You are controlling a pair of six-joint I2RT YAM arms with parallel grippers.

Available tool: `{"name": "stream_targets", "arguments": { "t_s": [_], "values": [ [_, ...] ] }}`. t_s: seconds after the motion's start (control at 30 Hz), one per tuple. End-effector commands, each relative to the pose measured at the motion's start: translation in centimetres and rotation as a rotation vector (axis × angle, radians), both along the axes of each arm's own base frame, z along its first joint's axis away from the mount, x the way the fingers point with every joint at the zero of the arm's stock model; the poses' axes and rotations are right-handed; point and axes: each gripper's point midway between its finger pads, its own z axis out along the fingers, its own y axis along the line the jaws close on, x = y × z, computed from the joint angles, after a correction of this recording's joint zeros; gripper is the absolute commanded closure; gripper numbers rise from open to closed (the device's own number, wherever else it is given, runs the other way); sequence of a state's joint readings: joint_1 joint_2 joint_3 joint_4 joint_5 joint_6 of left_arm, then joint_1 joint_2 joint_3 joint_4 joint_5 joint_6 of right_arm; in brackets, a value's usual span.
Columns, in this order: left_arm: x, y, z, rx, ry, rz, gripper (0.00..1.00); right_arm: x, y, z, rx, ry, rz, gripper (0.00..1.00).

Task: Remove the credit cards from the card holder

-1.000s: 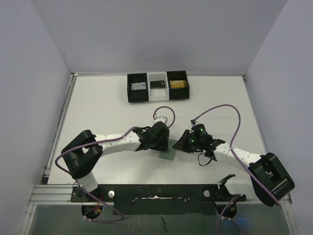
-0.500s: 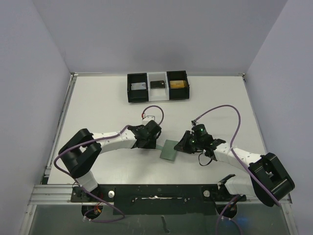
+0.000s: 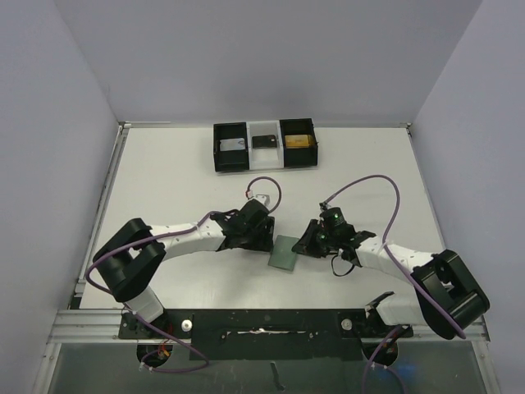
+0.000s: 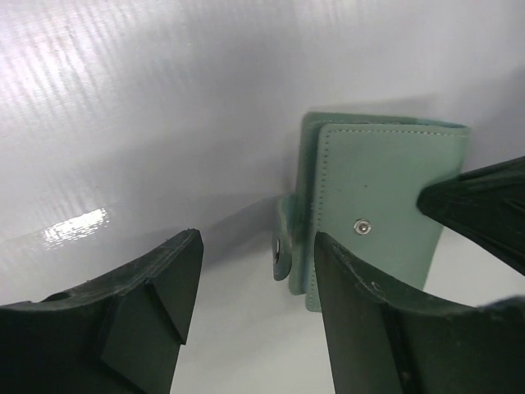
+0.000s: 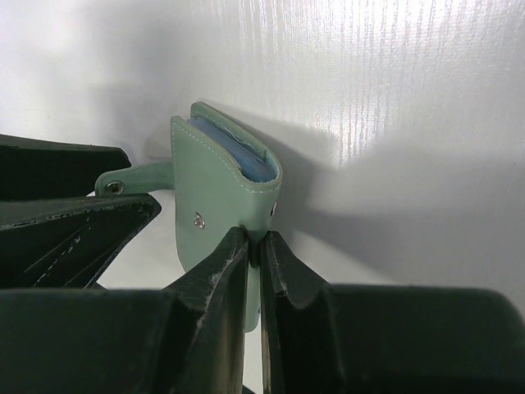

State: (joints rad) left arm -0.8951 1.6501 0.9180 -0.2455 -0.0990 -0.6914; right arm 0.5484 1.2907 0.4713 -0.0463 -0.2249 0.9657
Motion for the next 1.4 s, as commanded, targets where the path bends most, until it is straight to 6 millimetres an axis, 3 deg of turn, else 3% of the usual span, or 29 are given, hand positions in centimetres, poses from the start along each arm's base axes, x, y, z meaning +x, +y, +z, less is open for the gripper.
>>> {"name": "stream_targets", "arguments": {
  "t_s": [0.0, 0.17, 0.37, 0.47, 0.57, 0.67, 0.83, 1.0, 1.1, 1.2, 1.37],
  "values": [
    [0.7, -2.1, 1.9, -0.131, -0.018, -0.036, 0.46, 1.2, 0.4, 0.9, 0.008, -0.04, 0.013, 0.97],
    [1.0, -1.1, 1.6, -0.126, -0.012, -0.012, 0.58, 1.4, 0.3, 0.9, -0.001, -0.039, 0.023, 0.97],
    [0.4, -1.6, 1.5, -0.162, 0.014, -0.06, 0.77, 1.8, 0.4, 1.4, -0.002, -0.053, 0.037, 0.92],
    [0.2, -2.4, 1.8, -0.206, 0.008, -0.103, 0.9, 2.5, 0.5, 2.6, -0.006, -0.081, 0.051, 0.82],
    [0.2, -2.5, 1.8, -0.207, 0.01, -0.106, 1.0, 4.4, -0.8, 4.1, -0.077, -0.125, 0.029, 0.62],
    [0.0, -2.2, 1.8, -0.208, 0.005, -0.104, 1.0, 7.2, -2.8, 5.6, -0.183, -0.172, -0.016, 0.43],
    [-0.1, -1.4, 2.4, -0.212, -0.015, -0.096, 1.0, 13.5, -4.9, 8.0, -0.324, -0.25, -0.058, 0.28],
    [-0.3, -0.6, 2.8, -0.213, -0.023, -0.1, 1.0, 21.6, -3.8, 11.9, -0.388, -0.394, -0.066, 0.27],
    [-0.6, 0.1, 2.7, -0.209, -0.021, -0.095, 1.0, 25.4, -3.1, 12.0, -0.423, -0.449, -0.07, 0.28],
    [-1.1, 0.5, 2.8, -0.218, -0.017, -0.098, 1.0, 28.7, -2.5, 13.1, -0.432, -0.522, -0.09, 0.29],
    [-1.6, 0.9, 2.5, -0.216, -0.004, -0.106, 1.0, 32.4, -0.7, 13.2, -0.412, -0.622, -0.069, 0.33]
  ]
}}
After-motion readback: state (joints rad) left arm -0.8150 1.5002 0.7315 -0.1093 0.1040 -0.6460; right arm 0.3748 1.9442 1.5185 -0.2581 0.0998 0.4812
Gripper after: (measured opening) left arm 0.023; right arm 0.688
